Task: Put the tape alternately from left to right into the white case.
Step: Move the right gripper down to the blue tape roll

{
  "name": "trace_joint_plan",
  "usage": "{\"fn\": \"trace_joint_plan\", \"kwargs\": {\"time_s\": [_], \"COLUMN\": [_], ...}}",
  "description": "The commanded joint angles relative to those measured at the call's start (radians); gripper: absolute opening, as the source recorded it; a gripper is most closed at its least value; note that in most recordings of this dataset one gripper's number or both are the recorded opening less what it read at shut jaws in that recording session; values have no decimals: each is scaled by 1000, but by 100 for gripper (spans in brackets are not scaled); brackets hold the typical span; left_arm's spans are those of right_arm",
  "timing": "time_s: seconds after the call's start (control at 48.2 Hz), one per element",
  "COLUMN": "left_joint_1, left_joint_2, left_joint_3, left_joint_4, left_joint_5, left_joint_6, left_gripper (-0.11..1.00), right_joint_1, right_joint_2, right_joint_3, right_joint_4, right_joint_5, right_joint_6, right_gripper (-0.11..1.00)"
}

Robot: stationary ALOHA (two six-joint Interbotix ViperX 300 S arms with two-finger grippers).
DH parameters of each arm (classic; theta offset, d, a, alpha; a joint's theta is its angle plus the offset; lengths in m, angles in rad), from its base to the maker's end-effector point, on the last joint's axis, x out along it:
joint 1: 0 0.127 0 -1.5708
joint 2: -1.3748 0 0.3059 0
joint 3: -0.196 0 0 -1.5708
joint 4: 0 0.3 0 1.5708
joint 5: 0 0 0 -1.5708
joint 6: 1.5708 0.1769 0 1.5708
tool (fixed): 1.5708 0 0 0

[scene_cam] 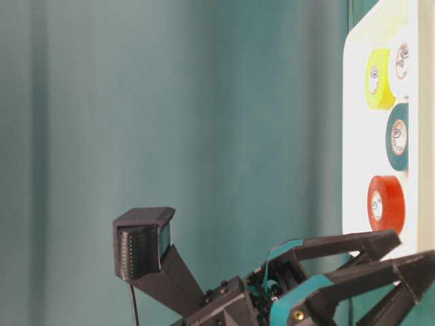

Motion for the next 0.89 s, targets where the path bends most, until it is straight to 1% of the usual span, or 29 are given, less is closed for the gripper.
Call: {"fn": "trace_joint_plan", "kwargs": {"time_s": [0.0,0.104,0.29,0.477,0.643,0.871], "left_joint_1": [-5,-5,-5,-5,-5,-5], "left_joint_2": [-26,-26,-23,-18,-14,-14], "left_joint_3": [-11,-12,-14,-14,-11,-11], "left_joint_4": [-2,-2,-2,-2,-2,-2], "left_joint_5": [-8,-8,-23,-46,-54,-55], "left_joint_6": [0,-2,-20,-21,-21,-23], "left_gripper": [78,78,78,78,78,78], "right_joint_1": [41,83,155,193,195,195], "right_joint_2": [0,12,49,117,199,272], "right_joint_3": [-8,-9,-15,-38,-75,-107], "right_joint_4": [3,2,3,2,2,-2], "right_joint_5": [-9,-5,0,43,135,161], "right_joint_6": [28,71,127,132,132,132], "right_gripper": [82,82,82,81,81,81]}}
